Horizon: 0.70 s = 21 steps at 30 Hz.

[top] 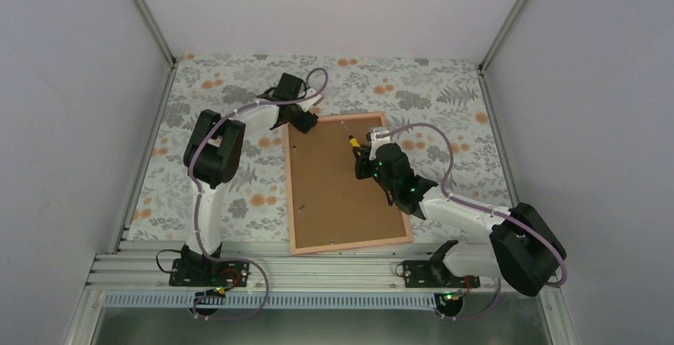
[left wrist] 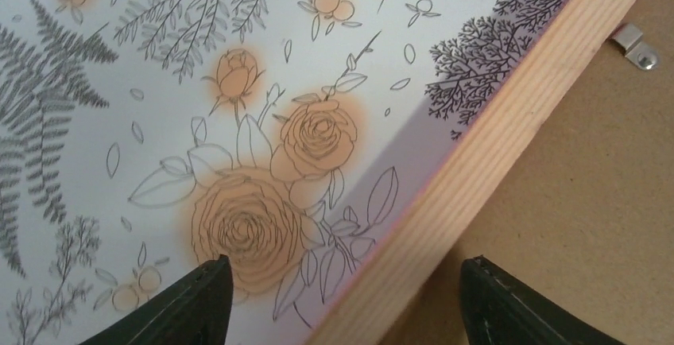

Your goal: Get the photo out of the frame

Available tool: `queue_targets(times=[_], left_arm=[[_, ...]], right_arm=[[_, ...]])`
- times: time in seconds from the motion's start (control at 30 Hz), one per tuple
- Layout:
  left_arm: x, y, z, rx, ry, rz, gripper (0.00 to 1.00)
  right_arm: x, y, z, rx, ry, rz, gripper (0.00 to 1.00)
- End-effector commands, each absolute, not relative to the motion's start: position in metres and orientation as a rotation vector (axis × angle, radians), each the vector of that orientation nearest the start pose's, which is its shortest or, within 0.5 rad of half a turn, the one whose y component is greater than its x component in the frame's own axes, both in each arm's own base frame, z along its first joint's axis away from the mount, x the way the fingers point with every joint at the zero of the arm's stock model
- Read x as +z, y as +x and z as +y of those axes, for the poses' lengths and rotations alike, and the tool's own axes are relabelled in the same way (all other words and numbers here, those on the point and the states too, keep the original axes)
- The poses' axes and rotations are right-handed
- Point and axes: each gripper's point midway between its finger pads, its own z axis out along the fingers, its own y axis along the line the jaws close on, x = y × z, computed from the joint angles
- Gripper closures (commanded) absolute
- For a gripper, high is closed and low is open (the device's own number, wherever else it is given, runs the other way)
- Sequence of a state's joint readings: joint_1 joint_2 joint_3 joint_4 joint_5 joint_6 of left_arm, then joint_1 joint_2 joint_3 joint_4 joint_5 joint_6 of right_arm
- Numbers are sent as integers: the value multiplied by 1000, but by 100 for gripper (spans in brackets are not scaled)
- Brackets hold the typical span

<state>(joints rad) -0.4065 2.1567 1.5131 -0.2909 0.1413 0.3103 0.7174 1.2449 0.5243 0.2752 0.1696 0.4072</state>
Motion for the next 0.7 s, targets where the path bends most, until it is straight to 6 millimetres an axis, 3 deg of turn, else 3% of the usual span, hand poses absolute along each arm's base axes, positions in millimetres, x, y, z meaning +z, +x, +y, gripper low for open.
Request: queue_targets(times=[0.0,0.1,0.3,0.67], left_arm=[[22,493,-228,-222,950,2391,33],[18,497,-222,-196,924,2415,43],[14,501,-188,-102,762,2490,58],[23,476,-111,45,297,2631,64]], right_arm=[[141,308,225,527,-211,2032,96],[142,309,227,529,-216,2031,96],[140,311,230,529,-223,2038,96],[145,313,241,577,-242,2036,96]])
